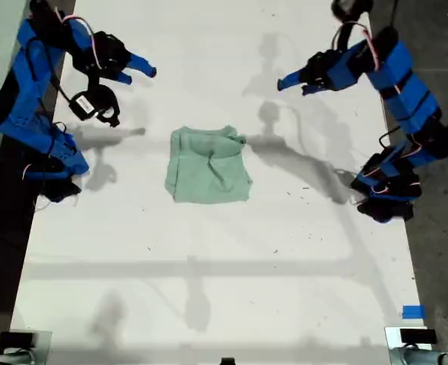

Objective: Fold t-shirt

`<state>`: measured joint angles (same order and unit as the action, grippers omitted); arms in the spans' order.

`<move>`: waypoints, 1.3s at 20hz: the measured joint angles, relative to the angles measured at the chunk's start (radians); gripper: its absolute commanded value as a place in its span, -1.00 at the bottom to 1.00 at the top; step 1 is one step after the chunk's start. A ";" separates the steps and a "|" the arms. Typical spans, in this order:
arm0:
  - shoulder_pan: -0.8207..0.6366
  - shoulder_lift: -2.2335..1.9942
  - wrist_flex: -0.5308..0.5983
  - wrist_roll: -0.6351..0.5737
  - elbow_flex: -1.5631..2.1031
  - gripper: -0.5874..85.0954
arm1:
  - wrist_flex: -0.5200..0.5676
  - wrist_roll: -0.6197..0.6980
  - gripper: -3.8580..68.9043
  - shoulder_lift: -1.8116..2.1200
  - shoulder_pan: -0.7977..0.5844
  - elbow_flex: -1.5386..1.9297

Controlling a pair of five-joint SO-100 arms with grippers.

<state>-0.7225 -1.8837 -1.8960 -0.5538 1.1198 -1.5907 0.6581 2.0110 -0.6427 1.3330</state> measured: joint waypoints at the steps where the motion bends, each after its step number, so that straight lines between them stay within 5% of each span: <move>1: -0.014 -0.094 0.000 -0.002 0.066 -0.39 | -0.006 0.000 -0.22 0.138 -0.017 0.087; 5: 0.015 -0.540 0.138 0.017 0.483 -0.56 | -0.006 -0.163 -0.57 0.620 0.071 0.459; 9: 0.227 -1.034 0.311 0.192 1.006 -0.74 | -0.006 -0.410 -0.89 0.956 0.341 0.795; 12: 0.402 -1.258 0.479 0.290 1.348 -0.94 | 0.046 -0.505 -0.93 1.109 0.451 1.031; 19: 0.502 -1.531 0.532 0.376 1.781 -0.95 | 0.528 -0.344 -0.93 0.647 0.514 0.973; 26: 0.534 -1.536 0.563 0.385 1.913 -0.92 | 0.836 -0.201 -0.93 0.012 0.545 0.532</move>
<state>-0.1887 -3.4192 -1.3330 -0.1687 3.0327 -0.7547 0.4571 2.0233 -0.0982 1.8653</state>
